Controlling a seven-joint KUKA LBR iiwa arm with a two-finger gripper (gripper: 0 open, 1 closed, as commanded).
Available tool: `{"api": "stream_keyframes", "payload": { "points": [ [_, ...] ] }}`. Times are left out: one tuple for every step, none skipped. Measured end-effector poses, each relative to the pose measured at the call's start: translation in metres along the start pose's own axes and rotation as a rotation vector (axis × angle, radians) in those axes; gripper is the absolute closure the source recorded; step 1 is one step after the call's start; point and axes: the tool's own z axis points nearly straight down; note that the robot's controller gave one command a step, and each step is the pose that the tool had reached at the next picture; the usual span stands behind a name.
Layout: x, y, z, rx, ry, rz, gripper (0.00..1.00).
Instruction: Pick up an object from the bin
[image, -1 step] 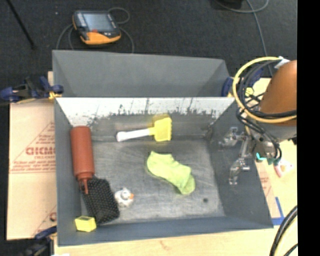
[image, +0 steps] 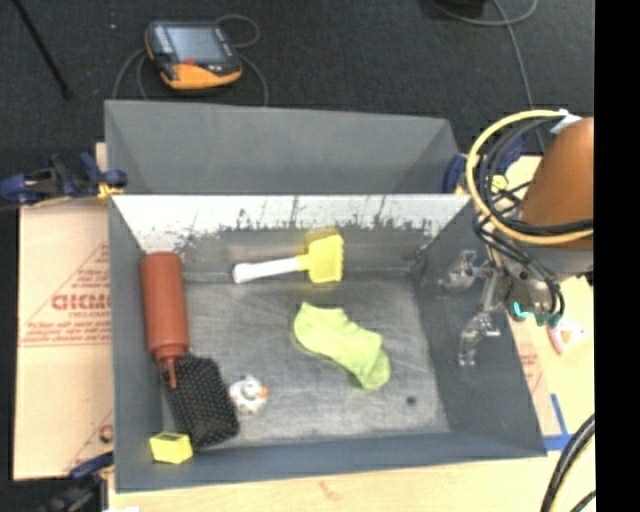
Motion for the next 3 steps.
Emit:
{"api": "stream_keyframes", "payload": {
  "points": [
    [-0.011, 0.008, 0.04, 0.002, -0.009, -0.035, 0.0],
    [0.004, 0.023, 0.103, 0.0, -0.003, -0.066, 0.0],
    [-0.027, 0.043, 0.146, 0.0, 0.002, -0.107, 0.0]
  ]
}}
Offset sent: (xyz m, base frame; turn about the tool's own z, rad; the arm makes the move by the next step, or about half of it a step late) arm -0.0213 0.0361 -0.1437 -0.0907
